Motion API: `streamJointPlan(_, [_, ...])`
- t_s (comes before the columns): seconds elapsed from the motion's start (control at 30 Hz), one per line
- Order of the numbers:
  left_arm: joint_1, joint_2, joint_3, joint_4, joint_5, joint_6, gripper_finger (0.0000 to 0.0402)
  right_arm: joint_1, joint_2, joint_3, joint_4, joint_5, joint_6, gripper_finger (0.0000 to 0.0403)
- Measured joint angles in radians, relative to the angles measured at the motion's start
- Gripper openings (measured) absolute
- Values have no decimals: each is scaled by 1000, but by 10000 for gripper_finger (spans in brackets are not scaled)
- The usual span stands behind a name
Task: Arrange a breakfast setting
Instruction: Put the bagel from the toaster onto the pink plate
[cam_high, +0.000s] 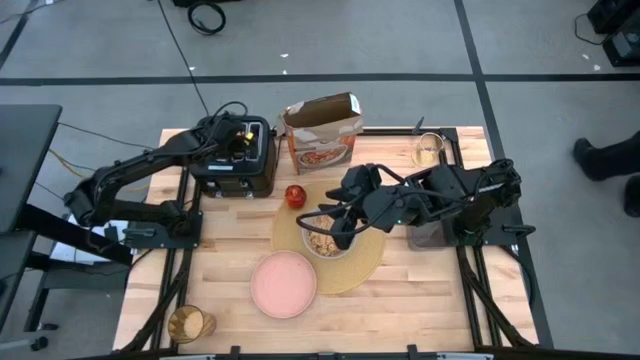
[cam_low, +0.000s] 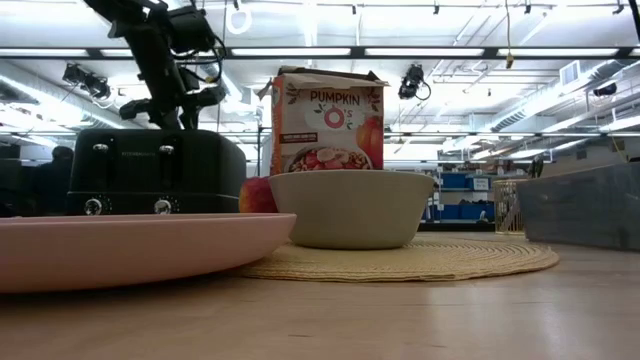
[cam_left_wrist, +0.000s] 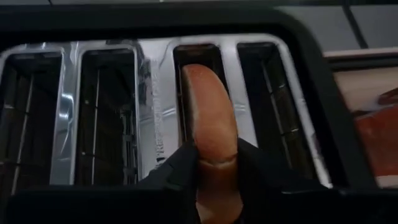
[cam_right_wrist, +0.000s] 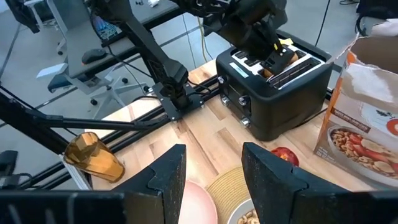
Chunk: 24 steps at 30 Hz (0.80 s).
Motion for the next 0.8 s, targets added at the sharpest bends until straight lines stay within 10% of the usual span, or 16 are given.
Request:
streamJointPlan(0.47, [-79, -172, 341, -296, 117, 267, 83, -1, 0, 0, -1, 0, -47, 164])
streamJointPlan(0.8, [-494, -289, 499, -482, 382, 593, 82, -1, 0, 0, -1, 0, -78, 164])
